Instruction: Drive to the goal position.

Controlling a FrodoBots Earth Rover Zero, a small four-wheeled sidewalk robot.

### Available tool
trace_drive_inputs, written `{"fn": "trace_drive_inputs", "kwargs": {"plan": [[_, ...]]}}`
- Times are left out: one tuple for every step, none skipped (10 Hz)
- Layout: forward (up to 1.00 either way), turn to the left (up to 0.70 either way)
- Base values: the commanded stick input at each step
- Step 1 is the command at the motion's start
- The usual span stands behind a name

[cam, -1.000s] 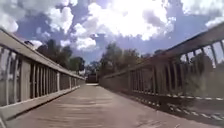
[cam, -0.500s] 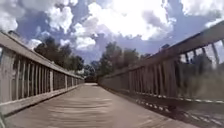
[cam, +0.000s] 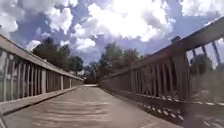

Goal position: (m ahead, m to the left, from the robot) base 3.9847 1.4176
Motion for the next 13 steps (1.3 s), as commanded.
{"fn": "trace_drive_inputs", "kwargs": {"plan": [[0.7,0.04],[0.7,0.08],[0.7,0.13],[0.7,0.18],[0.7,0.22],[0.7,0.27],[0.7,0.32],[0.7,0.35],[0.7,0.35],[0.7,0.35],[0.7,0.25],[0.7,0.12],[0.7,0.0]]}}
